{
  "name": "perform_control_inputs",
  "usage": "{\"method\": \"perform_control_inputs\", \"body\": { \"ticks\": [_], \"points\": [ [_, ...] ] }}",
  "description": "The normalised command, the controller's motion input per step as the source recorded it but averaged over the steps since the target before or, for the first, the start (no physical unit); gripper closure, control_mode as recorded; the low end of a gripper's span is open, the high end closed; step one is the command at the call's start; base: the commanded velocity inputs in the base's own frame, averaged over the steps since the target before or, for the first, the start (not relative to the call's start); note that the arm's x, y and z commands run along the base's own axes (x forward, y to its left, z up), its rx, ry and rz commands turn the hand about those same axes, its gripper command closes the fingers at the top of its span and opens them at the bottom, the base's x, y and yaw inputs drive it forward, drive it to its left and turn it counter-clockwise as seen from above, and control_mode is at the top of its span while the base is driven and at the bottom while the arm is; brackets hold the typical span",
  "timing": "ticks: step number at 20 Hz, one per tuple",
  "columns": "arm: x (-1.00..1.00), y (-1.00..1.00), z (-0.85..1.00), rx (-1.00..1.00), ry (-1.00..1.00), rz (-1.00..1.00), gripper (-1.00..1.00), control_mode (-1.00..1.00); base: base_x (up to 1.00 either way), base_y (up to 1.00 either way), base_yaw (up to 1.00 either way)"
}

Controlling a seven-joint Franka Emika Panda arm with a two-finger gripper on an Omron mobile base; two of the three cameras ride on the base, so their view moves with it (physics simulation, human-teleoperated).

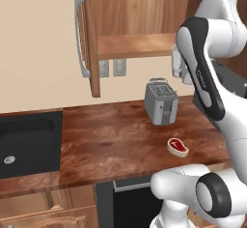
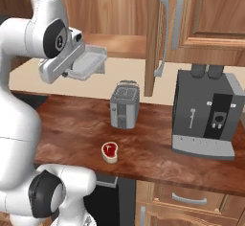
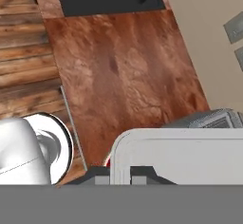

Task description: Retrieve the tupperware from the cabinet, then place the raw meat into the tupperware to avoid contamination.

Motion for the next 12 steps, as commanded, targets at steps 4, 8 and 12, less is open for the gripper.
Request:
{"method": "perform_control_inputs", "body": {
  "ticks": [4, 8, 12],
  "points": [
    [-0.61, 0.17, 0.00, -0.04, 0.18, 0.10, 1.00, -1.00, 0.00, 0.00, 0.00],
    [-0.69, 0.12, -0.09, -0.04, 0.16, 0.11, 1.00, -1.00, 0.00, 0.00, 0.00],
    [-0.72, 0.10, -0.18, -0.02, 0.14, 0.11, 1.00, -1.00, 0.00, 0.00, 0.00]
  ]
}}
